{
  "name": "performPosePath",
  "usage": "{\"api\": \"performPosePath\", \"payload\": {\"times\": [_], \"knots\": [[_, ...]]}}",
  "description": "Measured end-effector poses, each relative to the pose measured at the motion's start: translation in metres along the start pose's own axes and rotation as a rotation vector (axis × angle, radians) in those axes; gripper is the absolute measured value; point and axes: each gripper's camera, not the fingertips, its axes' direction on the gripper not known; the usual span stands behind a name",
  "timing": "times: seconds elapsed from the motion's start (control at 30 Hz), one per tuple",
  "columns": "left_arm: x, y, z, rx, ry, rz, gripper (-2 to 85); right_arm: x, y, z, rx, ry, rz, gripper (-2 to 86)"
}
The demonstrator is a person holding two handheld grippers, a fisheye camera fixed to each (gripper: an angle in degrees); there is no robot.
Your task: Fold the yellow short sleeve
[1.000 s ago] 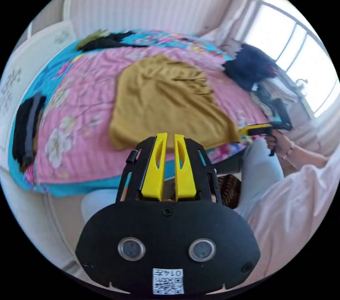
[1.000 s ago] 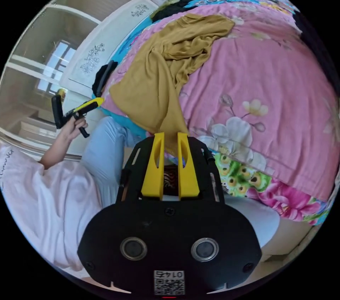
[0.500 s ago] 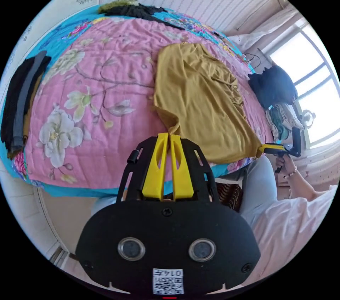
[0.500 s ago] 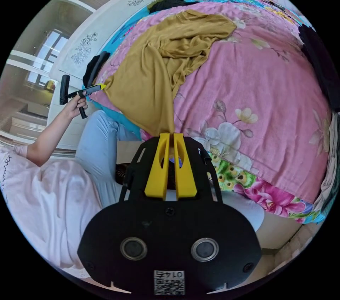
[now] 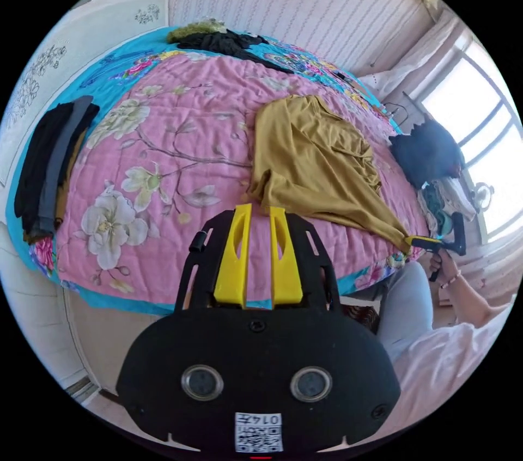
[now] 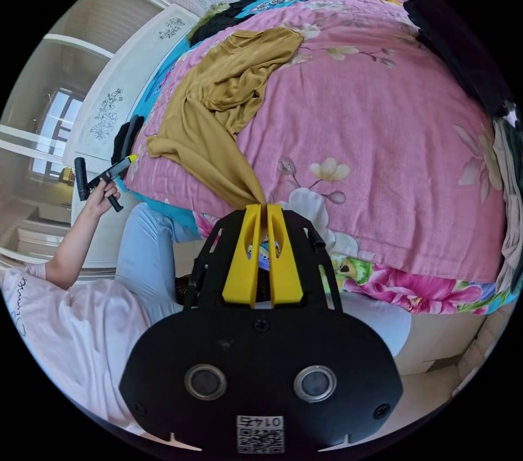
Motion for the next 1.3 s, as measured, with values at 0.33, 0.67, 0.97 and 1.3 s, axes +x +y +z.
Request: {"api": "performPosePath", "payload": {"times": [0.33, 0.67, 0.97, 1.3], "knots": [[0.05, -0.021, 0.02, -0.106, -0.136, 0.122, -0.2, -0.021, 0.014, -0.022, -0.005, -0.081, 0.041, 0.8], [0.061, 0.084, -0.154, -0.042, -0.183, 0.353, -1.0, -0.051, 0.048, -0.081, -0.002, -0.241, 0.039, 0.8], [0.004, 0.142, -0.347, 0.31, 0.33, 0.111, -1.0, -0.114, 0.108, -0.198, 0.035, -0.419, -0.106, 0.8], [0.01, 0.11, -0.587, 0.861, 0.553, 0.306, -1.0, -0.229, 0.174, -0.487, 0.6, -0.419, -0.669, 0.7]]}}
